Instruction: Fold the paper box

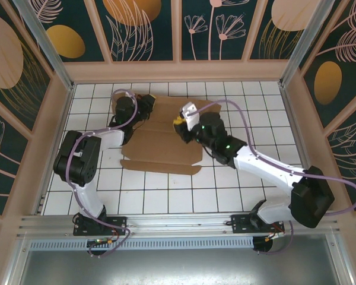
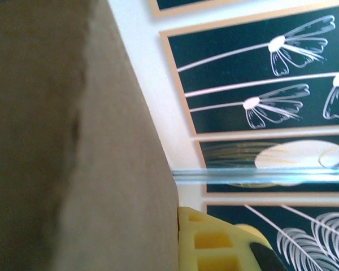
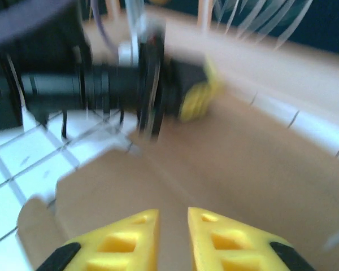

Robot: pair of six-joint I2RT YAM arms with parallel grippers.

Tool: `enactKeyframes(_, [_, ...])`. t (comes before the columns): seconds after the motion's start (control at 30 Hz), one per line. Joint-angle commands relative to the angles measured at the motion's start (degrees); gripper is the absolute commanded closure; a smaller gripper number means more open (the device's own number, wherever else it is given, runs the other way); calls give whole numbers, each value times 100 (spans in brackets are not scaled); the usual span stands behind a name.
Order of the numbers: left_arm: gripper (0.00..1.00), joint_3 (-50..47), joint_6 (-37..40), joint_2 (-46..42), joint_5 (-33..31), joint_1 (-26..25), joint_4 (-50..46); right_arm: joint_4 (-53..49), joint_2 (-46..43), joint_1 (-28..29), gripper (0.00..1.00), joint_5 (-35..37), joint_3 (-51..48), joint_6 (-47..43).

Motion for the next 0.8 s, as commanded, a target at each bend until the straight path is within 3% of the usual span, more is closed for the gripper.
enactKeyframes(0.0, [100,134,359,-238,-810,-180,-848,-734,488,54,86,55,-163,1456])
enactKeyframes(0.13, [100,81,226,-227,-930,-332,-1022,-1757,1639,54,95,198,292,1796])
enactKeyframes(0.3, [100,-36,242,-328,-1172,-404,-1373,-1896,2167,27,100,213,-4,2157])
enactKeyframes(0.6, [100,-165,343,-396,-1174,-555,-1774,-2411,1934,-356,100,514,-585,2834])
enactKeyframes(0.67, [100,-239,380,-432,-1269,-630,-1796,-2380,1757,-417,100,318,-661,2863])
enactKeyframes(0.77, [100,-275,457,-396,-1360,-668,-1815,-2225,1305,-442,88,-375,-519,2567])
